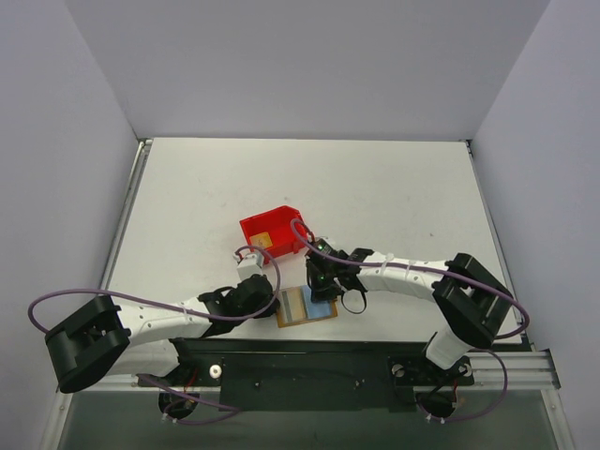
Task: Put the credit cards into the card holder
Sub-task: Insert the credit card into the card holder.
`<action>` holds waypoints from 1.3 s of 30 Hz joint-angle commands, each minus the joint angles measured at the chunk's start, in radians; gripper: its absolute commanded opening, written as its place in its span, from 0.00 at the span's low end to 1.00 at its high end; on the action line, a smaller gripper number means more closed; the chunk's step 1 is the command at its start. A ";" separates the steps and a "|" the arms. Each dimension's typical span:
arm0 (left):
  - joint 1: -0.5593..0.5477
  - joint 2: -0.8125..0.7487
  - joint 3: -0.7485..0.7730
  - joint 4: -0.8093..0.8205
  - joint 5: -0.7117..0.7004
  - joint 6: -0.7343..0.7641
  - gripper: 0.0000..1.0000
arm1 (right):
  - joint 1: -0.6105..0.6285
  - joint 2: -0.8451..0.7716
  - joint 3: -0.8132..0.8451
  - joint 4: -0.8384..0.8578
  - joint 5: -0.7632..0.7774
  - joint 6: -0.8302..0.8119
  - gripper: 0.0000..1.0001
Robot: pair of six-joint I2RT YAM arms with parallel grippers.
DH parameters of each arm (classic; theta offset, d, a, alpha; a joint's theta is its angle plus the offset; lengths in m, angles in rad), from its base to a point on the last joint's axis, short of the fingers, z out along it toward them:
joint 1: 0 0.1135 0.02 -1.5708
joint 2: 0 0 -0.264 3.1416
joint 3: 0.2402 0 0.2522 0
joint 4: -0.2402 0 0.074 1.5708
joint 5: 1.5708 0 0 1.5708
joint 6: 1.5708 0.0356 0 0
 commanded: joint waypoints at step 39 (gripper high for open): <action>-0.011 0.021 -0.019 -0.133 0.014 0.000 0.00 | -0.011 0.036 -0.019 0.084 -0.049 -0.006 0.00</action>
